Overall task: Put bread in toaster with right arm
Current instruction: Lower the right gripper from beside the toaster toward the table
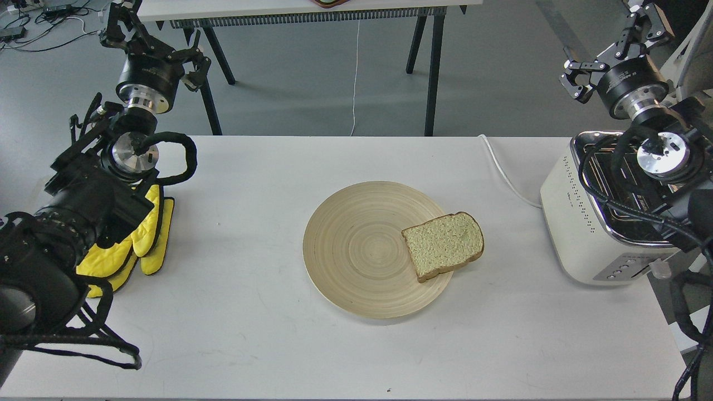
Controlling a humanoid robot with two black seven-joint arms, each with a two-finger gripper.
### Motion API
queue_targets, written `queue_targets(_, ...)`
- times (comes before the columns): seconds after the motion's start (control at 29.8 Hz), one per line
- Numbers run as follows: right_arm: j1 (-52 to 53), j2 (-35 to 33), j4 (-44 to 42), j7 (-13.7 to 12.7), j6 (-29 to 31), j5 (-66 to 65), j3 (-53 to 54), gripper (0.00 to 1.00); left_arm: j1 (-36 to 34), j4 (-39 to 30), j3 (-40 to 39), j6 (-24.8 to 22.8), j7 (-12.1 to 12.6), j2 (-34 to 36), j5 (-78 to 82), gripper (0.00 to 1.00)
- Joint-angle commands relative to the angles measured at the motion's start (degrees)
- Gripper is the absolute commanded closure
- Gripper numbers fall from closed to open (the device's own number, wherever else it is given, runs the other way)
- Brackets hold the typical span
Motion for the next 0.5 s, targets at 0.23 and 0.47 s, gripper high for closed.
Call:
queue_targets(0.23, -0.79, -0.73, 3.73, -0.01, -0.87, -0.18, -3.04, 0.00, -0.08, 0.00, 0.09, 0.00, 0.02, 0.27, 0.00, 0.00)
queue_targets(0.47, -7.90, -13.37, 29.28, 0.08, -12.19, -2.72, -10.85, 0.01, -0.08, 0.00, 0.09, 0.00, -0.06, 0.18, 0.00, 0.00)
